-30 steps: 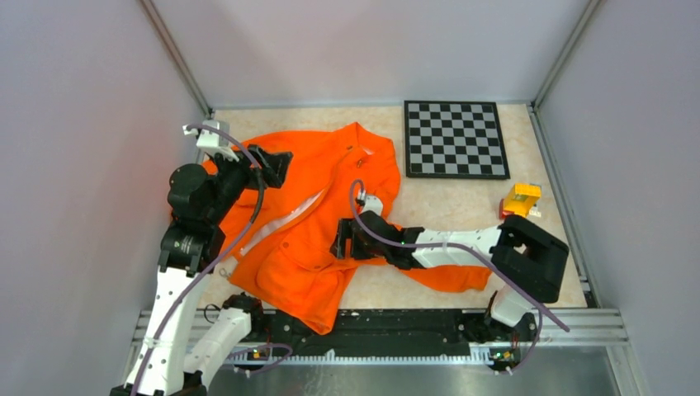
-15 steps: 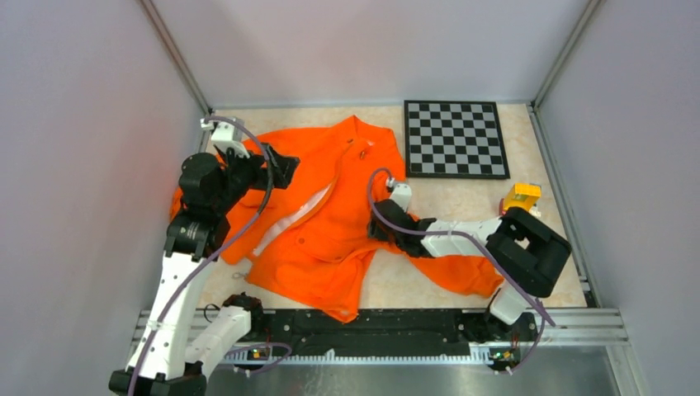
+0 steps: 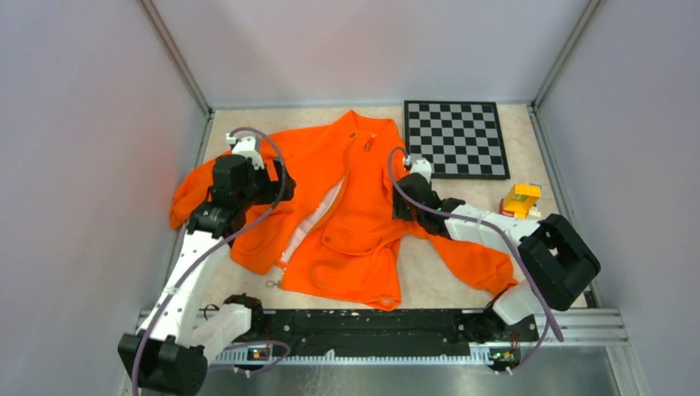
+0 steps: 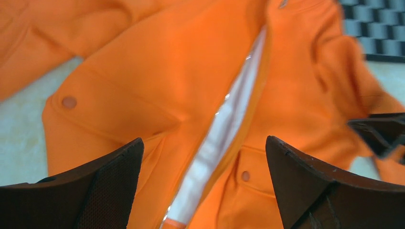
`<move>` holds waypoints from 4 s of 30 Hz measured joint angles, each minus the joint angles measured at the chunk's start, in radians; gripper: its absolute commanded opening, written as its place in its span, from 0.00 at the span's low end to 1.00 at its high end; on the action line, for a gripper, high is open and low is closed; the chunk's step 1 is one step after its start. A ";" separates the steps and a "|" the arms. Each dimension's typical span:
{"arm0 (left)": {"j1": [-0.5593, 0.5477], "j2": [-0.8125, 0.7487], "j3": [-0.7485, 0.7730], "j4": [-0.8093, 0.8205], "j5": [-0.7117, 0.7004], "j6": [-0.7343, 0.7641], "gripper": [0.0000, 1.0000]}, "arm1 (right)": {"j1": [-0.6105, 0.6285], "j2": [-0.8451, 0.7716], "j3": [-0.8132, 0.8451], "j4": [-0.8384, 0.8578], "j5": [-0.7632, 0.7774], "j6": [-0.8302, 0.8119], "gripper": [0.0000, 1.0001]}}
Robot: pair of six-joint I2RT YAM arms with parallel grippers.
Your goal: Zip up the jacket
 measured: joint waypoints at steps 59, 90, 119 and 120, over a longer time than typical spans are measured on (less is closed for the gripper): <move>-0.217 -0.250 -0.069 0.082 -0.270 -0.086 0.99 | 0.218 0.179 -0.006 0.634 -0.578 0.413 0.47; -0.217 -0.259 -0.207 0.120 -0.221 0.144 0.99 | 0.195 0.526 0.208 0.575 -0.570 0.590 0.32; -0.216 -0.206 -0.211 0.125 -0.188 0.165 0.99 | 0.192 0.525 0.314 0.514 -0.591 0.409 0.04; -0.215 -0.206 -0.211 0.125 -0.188 0.165 0.99 | 0.192 0.524 0.320 0.509 -0.592 0.405 0.04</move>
